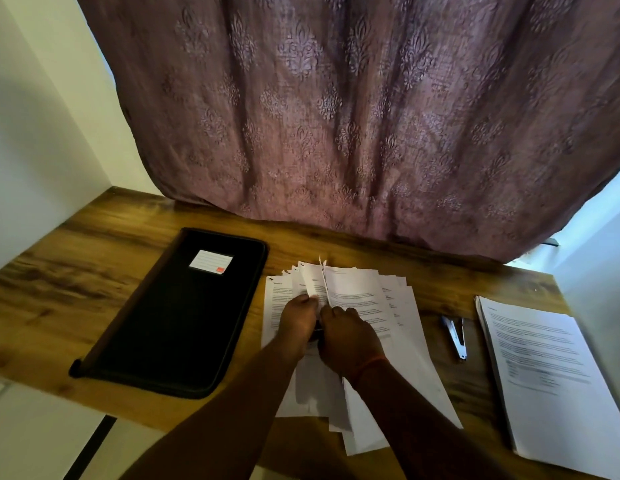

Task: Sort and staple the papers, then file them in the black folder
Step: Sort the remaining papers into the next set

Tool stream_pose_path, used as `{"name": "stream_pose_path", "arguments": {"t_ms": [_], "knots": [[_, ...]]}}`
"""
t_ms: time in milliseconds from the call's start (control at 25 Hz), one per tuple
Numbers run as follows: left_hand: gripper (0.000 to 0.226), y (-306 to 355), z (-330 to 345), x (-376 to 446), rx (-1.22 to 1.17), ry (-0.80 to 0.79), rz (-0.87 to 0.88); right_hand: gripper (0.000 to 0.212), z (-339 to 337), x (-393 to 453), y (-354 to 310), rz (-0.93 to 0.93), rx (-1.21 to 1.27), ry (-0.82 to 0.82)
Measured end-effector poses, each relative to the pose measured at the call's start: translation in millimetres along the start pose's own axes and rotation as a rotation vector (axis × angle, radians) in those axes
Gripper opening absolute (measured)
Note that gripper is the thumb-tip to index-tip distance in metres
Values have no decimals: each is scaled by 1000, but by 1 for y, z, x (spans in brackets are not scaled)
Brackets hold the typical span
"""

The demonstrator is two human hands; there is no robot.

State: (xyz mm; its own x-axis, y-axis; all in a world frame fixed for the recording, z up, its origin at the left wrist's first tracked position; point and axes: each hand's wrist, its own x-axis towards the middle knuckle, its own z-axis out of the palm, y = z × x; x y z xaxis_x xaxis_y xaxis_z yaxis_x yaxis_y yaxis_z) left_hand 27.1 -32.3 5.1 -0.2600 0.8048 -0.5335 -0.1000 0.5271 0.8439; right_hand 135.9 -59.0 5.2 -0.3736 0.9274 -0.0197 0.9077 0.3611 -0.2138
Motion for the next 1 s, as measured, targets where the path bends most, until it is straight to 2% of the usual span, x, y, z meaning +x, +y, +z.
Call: {"name": "stream_pose_path", "arguments": {"t_ms": [200, 240, 320, 400, 480, 600, 680, 760, 840, 1000], "knots": [[17, 1, 5, -1, -61, -124, 0, 45, 1, 8, 13, 79, 110, -11], [17, -1, 4, 0, -28, -145, 23, 44, 3, 9, 17, 107, 146, -6], [23, -11, 1, 7, 187, -150, 119, 47, 4, 10, 26, 174, 214, 4], [26, -21, -4, 13, 423, -73, 191, 58, 4, 9, 35, 230, 279, -17], [25, -30, -10, 20, 559, 59, 212, 73, 2, 5, 41, 232, 315, -44], [28, -37, -18, 23, 691, 181, 234, 87, 6, 1, 43, 150, 194, -6], [34, -41, -21, 25, 691, 181, 221, 80, 12, 3, 44, 148, 119, -46], [39, -45, -21, 26, 669, 179, 200, 57, 14, 7, 44, 174, 80, -129], [44, -51, -23, 31, 685, 215, 206, 32, 16, 9, 42, 169, 23, -110], [29, -45, -23, 22, 750, 167, 279, 28, 23, 7, 41, 191, 30, -41]]}}
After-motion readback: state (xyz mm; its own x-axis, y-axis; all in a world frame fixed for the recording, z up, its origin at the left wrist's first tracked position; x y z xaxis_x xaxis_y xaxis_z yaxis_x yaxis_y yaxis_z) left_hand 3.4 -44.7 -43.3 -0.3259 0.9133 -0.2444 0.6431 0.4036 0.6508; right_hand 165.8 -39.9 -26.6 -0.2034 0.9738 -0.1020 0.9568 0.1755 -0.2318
